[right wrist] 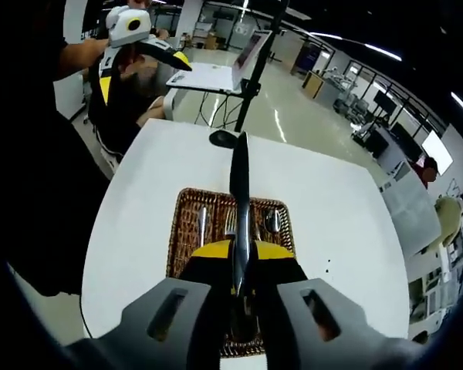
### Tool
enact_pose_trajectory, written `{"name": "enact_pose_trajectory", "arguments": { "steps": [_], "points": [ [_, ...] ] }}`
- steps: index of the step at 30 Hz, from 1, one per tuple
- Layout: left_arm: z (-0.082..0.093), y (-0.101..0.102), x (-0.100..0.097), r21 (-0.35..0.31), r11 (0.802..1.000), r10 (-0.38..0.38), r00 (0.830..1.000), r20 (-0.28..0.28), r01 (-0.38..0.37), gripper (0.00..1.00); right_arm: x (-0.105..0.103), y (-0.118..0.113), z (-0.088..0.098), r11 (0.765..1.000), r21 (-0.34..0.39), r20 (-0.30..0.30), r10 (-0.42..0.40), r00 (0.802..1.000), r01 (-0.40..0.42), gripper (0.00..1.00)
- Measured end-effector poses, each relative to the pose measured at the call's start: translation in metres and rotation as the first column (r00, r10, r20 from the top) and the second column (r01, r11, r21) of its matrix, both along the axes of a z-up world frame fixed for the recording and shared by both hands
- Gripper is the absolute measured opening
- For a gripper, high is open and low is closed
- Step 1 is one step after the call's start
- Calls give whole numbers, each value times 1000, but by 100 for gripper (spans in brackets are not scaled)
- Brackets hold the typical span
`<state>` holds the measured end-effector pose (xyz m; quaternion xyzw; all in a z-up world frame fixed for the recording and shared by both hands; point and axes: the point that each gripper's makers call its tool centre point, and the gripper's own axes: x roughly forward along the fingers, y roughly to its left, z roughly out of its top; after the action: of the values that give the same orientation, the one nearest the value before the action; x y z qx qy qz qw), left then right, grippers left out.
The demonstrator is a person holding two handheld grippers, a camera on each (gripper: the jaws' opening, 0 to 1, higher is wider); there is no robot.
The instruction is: Arrange the knives, forks, and spoons in their matching storage slots by inserting each utensil handle-first until every utensil is classified and aligned in the correct compartment
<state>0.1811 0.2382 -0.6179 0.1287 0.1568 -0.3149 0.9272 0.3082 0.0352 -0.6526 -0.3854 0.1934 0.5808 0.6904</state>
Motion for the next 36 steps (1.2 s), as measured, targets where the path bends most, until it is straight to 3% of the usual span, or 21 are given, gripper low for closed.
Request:
{"name": "enact_pose_trajectory", "arguments": {
  "steps": [36],
  "points": [
    [-2, 21, 6, -1, 998, 70, 998, -7, -70, 99, -26, -2, -106, 998, -5, -132, -61, 989, 61, 6]
  ]
}}
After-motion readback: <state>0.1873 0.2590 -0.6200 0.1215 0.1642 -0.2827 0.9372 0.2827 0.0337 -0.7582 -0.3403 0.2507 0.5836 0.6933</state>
